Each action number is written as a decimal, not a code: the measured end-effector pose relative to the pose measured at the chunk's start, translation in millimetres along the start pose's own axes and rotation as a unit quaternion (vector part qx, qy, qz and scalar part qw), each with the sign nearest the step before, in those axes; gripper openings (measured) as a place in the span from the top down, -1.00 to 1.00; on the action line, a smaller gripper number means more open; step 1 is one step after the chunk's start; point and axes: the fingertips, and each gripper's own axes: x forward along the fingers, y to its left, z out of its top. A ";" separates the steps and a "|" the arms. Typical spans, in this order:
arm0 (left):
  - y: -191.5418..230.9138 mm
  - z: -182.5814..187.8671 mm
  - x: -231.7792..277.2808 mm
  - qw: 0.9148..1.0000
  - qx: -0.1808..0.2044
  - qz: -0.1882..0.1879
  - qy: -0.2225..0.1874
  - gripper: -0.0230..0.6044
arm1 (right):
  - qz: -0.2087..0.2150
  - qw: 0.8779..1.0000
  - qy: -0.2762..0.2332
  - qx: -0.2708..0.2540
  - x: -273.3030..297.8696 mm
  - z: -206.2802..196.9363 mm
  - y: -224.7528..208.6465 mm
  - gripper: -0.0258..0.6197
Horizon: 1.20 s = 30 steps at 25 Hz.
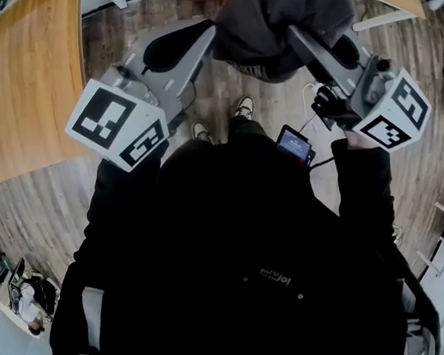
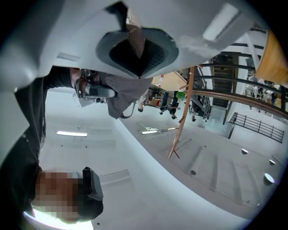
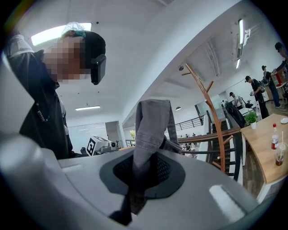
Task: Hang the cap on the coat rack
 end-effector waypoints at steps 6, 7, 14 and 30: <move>-6.8 13.1 40.9 1.000 0.022 0.016 -0.010 0.92 | 0.027 0.999 -0.013 -0.012 -19.5 14.2 -31.3 0.83; -6.5 12.4 44.5 1.000 0.023 0.016 -0.012 0.92 | 0.030 0.999 -0.014 -0.014 -21.1 13.5 -34.2 0.83; 18.4 22.1 71.8 0.999 0.030 0.034 0.004 0.92 | 0.028 0.999 -0.033 0.002 -32.2 22.5 -77.5 0.83; 3.4 35.3 192.1 0.999 0.024 0.028 0.008 0.92 | 0.013 0.998 -0.049 0.023 -112.1 37.0 -191.1 0.83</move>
